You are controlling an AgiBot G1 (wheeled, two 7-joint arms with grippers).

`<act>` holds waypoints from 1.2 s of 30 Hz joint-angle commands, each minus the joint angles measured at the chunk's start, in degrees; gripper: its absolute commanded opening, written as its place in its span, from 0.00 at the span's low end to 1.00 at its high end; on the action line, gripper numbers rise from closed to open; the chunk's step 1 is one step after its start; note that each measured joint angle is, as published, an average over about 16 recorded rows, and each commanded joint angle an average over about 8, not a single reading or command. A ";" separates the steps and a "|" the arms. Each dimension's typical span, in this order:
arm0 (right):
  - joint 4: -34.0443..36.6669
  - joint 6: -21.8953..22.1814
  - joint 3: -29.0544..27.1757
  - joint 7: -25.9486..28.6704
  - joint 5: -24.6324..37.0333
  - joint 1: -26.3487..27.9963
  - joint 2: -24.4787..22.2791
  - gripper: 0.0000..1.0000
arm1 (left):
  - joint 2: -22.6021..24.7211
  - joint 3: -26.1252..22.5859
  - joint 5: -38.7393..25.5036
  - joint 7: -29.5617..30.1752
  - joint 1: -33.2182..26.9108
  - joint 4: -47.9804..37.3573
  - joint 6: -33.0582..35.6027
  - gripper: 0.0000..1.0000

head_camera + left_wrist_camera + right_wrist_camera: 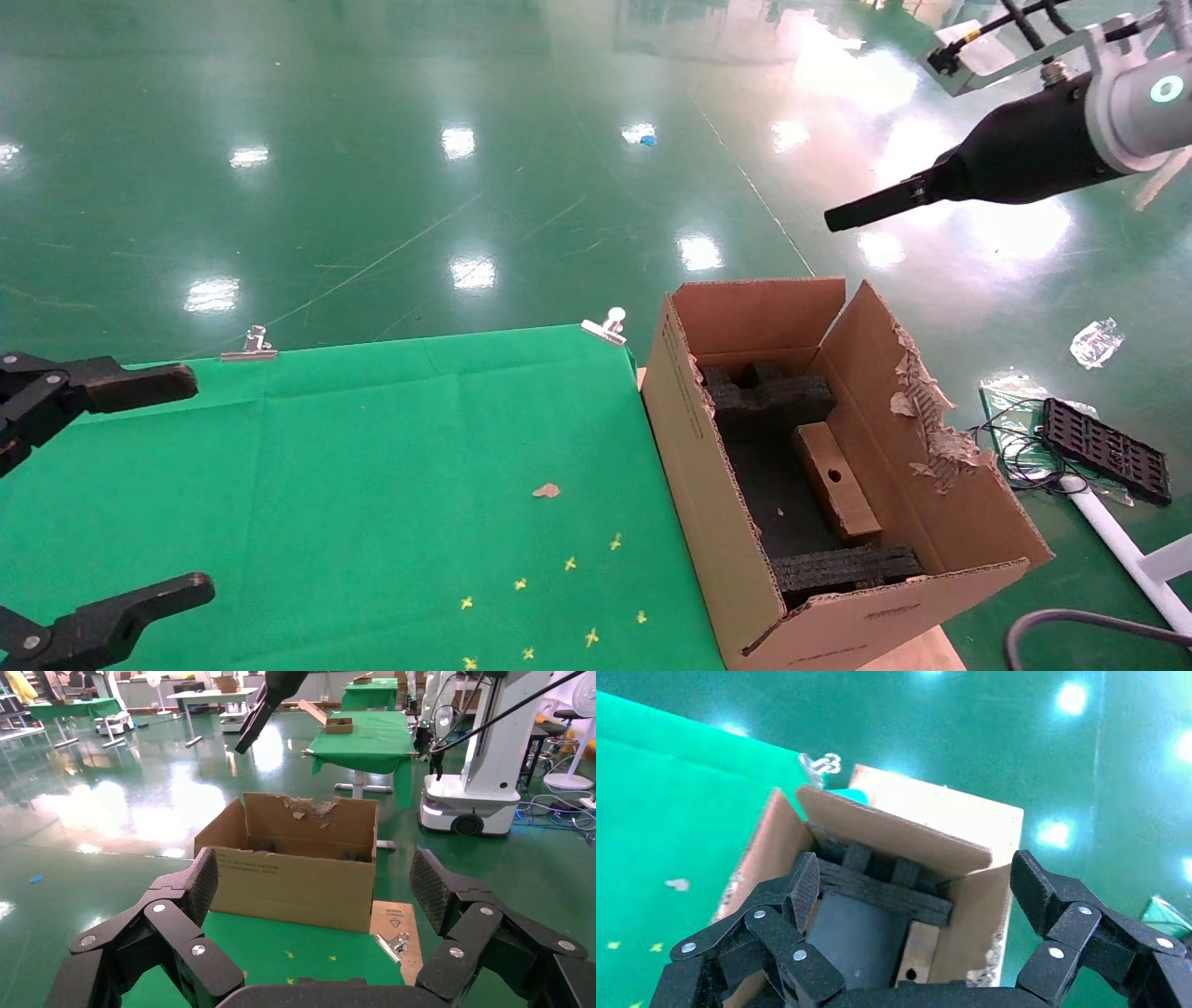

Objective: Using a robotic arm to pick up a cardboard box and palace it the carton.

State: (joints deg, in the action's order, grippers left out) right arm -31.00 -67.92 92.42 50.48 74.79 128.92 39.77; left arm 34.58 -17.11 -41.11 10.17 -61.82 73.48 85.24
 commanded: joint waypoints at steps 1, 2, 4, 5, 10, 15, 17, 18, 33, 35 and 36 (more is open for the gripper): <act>-2.25 0.07 -0.13 0.67 0.13 1.46 -1.21 1.00 | 0.00 0.00 0.00 0.00 0.00 0.00 0.00 1.00; -2.71 0.01 -0.35 0.70 0.03 1.59 -1.43 1.00 | 0.00 0.00 0.00 -0.01 0.00 -0.01 -0.01 1.00; -3.69 -0.14 -1.07 0.50 -0.30 1.29 -1.80 1.00 | 0.00 -0.01 0.01 -0.01 0.00 -0.01 -0.01 1.00; -4.05 -0.25 -1.65 0.17 -0.56 0.74 -1.85 1.00 | 0.00 -0.01 0.01 -0.01 0.00 -0.02 -0.01 1.00; -6.83 -1.42 -6.55 -2.32 -2.68 -3.41 -2.21 1.00 | 0.00 -0.02 0.01 -0.03 -0.01 -0.04 0.00 1.00; -9.99 -2.86 -12.72 -5.63 -5.36 -9.06 -2.43 1.00 | 0.00 -0.04 0.02 -0.04 -0.02 -0.06 0.01 1.00; -11.26 -3.44 -15.20 -6.96 -6.43 -11.33 -2.52 1.00 | 0.00 -0.05 0.02 -0.04 -0.03 -0.06 0.01 1.00; -11.89 -3.73 -16.44 -7.62 -6.97 -12.46 -2.57 1.00 | 0.00 -0.05 0.03 -0.04 -0.03 -0.06 0.01 1.00; -21.32 -8.05 -34.86 -17.49 -14.94 -29.33 -3.24 1.00 | -0.02 -0.09 0.05 -0.06 -0.04 -0.06 -0.01 1.00; -22.56 -8.62 -37.29 -18.79 -16.00 -31.55 -3.33 1.00 | -0.02 -0.10 0.06 -0.07 -0.04 -0.06 -0.01 1.00; -23.20 -8.91 -38.53 -19.45 -16.53 -32.68 -3.37 1.00 | -0.02 -0.10 0.06 -0.07 -0.04 -0.06 -0.01 1.00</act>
State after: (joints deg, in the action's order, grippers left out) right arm -54.20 -76.83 53.89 31.03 58.26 96.23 36.40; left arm 34.56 -17.21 -41.05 10.10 -61.86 73.42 85.22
